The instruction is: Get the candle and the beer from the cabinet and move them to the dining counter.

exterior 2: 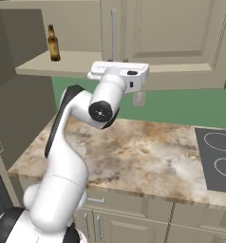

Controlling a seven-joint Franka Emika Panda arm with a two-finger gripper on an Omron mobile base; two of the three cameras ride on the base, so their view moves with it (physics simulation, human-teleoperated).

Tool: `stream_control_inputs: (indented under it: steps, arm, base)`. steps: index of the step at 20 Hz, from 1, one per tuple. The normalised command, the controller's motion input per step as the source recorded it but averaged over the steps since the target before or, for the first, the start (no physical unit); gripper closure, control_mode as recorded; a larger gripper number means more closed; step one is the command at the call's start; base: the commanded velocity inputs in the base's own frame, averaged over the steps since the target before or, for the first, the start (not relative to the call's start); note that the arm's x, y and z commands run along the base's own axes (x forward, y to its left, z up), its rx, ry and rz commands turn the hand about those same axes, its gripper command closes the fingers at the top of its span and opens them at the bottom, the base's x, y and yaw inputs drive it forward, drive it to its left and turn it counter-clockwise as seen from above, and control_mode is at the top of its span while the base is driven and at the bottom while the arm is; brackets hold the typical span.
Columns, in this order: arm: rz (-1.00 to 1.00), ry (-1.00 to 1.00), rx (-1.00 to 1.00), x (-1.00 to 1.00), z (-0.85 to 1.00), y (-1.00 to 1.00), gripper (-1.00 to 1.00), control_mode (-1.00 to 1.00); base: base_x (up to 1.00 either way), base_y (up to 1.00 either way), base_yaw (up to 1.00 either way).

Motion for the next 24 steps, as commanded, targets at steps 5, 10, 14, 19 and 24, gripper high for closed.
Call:
stream_control_inputs:
  steps: [5,10,14,19,24]
  arm:
    - [-0.03,0.0,0.0,-0.63,0.0,-0.79,1.0,-1.0]
    - [-0.05,0.0,0.0,-0.63,0.0,-0.84,1.0,-1.0]
    - [-0.05,0.0,0.0,-0.61,0.0,-0.84,1.0,-1.0]
    - [-0.06,0.0,0.0,-0.59,0.0,-0.8,1.0,-1.0]
    - [-0.07,0.0,0.0,-0.54,0.0,-0.85,1.0,-1.0]
  base:
    - [0.0,0.0,0.0]
    - [0.0,0.0,0.0]
    - [0.0,0.0,0.0]
    - [0.0,0.0,0.0]
    - [0.0,0.0,0.0]
